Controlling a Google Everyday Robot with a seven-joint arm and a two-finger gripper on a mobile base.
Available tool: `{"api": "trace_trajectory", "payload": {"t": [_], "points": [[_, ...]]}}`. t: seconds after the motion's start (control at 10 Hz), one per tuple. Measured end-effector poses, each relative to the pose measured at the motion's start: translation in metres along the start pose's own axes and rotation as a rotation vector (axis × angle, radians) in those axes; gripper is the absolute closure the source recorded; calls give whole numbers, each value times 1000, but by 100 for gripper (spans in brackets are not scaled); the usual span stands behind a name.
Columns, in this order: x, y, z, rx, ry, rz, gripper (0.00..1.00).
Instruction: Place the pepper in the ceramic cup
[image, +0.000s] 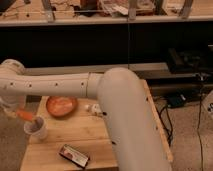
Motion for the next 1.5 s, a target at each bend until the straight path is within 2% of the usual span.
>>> {"api": "trace_trajectory", "payload": {"t": [0.8, 1.3, 1.4, 1.5], "points": [[-7, -3, 28, 23, 53, -41, 82], [-16, 1, 37, 29, 49, -41, 82], [-19, 2, 38, 32, 45, -37, 80], [-22, 2, 38, 37, 42, -35, 71]]}}
